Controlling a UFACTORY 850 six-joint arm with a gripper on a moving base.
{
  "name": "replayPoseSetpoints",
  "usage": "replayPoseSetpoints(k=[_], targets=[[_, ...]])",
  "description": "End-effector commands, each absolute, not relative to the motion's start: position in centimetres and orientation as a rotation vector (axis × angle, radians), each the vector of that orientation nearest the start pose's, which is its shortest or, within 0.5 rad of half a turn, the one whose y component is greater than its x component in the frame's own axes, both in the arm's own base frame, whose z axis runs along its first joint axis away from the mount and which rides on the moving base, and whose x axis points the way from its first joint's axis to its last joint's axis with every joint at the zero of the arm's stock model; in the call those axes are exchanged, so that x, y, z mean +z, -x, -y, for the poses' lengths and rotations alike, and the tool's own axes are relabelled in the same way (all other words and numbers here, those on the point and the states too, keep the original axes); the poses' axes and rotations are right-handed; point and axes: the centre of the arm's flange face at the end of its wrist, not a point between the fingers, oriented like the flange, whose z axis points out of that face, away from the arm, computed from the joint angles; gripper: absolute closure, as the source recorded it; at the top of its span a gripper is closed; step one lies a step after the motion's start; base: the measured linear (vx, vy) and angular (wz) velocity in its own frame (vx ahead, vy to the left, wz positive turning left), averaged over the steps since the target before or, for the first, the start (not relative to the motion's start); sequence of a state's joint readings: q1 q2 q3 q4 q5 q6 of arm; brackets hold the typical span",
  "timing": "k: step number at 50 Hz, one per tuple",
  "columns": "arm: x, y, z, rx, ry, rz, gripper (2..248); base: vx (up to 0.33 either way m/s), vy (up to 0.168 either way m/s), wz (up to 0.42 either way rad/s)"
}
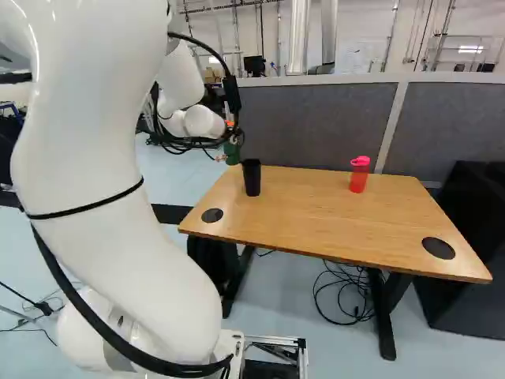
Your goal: Pick up the green bottle from the table
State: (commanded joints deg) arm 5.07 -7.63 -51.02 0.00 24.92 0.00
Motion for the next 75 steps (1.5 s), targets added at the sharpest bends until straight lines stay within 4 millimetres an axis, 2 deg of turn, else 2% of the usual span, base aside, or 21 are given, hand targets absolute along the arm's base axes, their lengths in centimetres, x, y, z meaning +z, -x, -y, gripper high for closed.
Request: replayPoseSetpoints(k=[75], targets=[[51.1, -46.7, -5.2, -1.720, 2.551, 0.141, 129, 0.000, 0.000, 0.000]])
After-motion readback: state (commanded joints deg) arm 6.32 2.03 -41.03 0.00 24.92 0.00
